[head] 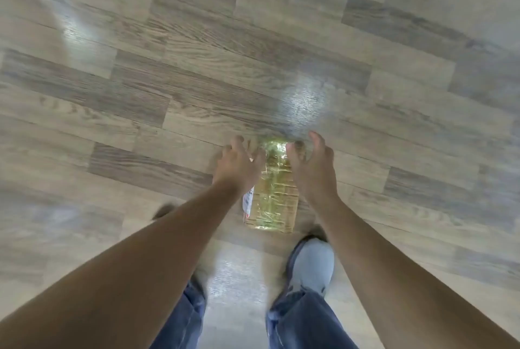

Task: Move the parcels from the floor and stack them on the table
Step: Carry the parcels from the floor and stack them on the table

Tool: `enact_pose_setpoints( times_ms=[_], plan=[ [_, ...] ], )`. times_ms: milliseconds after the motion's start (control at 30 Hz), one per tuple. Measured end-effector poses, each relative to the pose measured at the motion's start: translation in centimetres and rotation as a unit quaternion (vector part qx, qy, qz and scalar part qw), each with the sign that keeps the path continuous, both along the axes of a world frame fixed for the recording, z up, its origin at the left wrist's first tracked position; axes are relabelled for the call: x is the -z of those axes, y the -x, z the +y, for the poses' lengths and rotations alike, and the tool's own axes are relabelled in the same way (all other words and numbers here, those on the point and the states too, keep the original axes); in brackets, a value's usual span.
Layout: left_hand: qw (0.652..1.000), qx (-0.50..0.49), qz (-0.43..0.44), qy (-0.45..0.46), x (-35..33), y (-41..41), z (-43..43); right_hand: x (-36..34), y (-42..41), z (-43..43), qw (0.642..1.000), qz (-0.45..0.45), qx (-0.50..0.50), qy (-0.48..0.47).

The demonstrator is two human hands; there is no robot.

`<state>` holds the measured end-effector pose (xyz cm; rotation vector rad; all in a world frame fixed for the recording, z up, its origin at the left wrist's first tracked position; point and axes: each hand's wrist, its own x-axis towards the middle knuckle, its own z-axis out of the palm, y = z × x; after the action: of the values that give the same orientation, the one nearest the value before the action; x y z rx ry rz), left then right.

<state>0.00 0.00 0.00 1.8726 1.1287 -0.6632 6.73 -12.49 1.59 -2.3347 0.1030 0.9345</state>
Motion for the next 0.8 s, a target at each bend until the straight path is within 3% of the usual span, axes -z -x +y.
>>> enact_pose_setpoints(
  times_ms=[133,400,600,800],
  plan=[
    [0.995,-0.010,0.059,0.074,2.8,-0.4,-0.8,3.0,-0.3,0.2,0.999,0.038,0.027,0.024],
    [0.997,-0.025,0.007,0.068,0.3,-1.2,-0.7,1.0,-1.5,1.6,0.998,0.021,0.028,0.053],
    [0.999,-0.024,-0.032,-0.002,-12.1,-4.3,2.4,-11.1,-4.4,4.3,1.000,-0.013,0.012,0.011],
    [0.995,-0.035,-0.089,-0.025,-30.2,-5.9,7.3,-30.4,-8.3,8.1,0.998,-0.019,-0.004,-0.059]
  ],
)
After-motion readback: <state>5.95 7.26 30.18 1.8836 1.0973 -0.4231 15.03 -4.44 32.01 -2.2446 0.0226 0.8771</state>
